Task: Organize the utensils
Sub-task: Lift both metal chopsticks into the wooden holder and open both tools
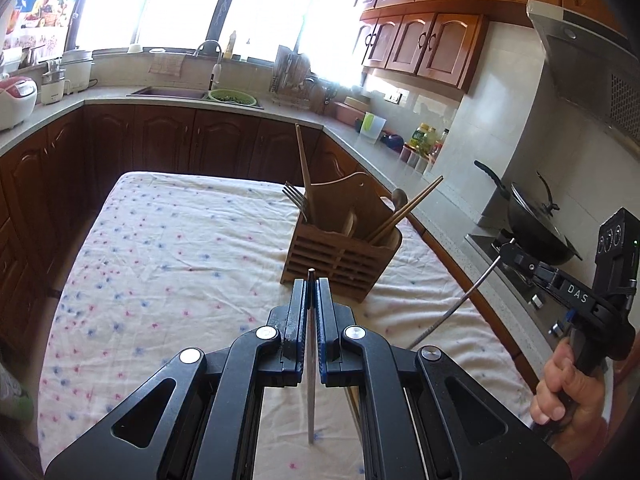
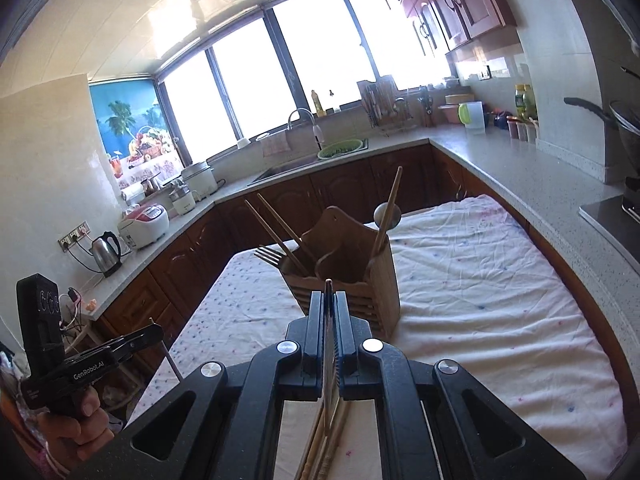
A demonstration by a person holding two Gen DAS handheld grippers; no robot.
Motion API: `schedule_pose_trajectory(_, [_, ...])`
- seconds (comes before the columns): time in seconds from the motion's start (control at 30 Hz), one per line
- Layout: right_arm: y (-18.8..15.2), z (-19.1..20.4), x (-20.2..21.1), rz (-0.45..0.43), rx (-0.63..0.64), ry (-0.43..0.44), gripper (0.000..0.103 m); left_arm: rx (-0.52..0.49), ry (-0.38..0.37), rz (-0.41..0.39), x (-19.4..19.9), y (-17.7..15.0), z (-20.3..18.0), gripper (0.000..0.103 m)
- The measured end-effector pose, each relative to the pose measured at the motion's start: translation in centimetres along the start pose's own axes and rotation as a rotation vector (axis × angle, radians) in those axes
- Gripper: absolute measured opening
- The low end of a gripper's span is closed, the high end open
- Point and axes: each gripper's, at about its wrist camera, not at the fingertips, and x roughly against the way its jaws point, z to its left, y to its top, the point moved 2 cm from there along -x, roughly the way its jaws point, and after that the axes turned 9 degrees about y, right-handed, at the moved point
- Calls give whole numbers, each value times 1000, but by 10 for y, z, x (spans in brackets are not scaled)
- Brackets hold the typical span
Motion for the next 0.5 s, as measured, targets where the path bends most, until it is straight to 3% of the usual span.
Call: schedule_pose_trajectory(0.5, [15, -1, 1, -38, 12, -1, 4, -13, 1, -75, 3, 29, -8, 4])
